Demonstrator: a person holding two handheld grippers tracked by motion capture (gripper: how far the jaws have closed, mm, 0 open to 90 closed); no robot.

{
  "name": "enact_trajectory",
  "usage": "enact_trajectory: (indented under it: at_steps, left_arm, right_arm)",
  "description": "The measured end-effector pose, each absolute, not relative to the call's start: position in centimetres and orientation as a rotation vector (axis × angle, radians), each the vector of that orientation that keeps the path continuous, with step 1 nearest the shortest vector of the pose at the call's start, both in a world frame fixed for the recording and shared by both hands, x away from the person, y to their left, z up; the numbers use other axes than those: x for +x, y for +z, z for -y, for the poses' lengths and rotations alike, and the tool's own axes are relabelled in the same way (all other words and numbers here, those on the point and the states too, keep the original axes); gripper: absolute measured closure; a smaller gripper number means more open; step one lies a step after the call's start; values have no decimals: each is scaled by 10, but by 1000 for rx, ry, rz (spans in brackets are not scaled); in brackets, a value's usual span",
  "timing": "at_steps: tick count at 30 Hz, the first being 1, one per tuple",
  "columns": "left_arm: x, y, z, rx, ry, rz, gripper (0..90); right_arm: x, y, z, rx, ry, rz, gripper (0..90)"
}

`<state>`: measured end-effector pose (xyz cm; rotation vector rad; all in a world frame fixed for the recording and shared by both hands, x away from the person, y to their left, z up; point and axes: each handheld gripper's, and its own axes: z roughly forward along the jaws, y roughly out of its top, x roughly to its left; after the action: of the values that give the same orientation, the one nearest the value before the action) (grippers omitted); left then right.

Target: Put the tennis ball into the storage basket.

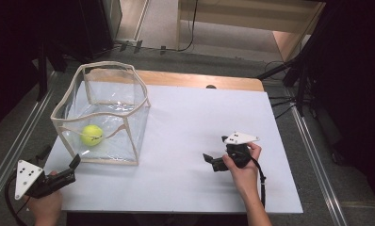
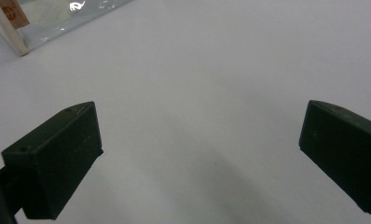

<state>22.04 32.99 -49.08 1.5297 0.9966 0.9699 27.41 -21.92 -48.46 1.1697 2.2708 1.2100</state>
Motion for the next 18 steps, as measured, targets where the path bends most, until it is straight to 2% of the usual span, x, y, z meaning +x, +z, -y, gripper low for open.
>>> enact_trajectory:
  at_steps: [18]
  left_arm:
    - [220, -491, -329, 1533, 973, -995, 68]
  right_arm:
    - [252, -494, 266, 1282, 1192, -2175, 0]
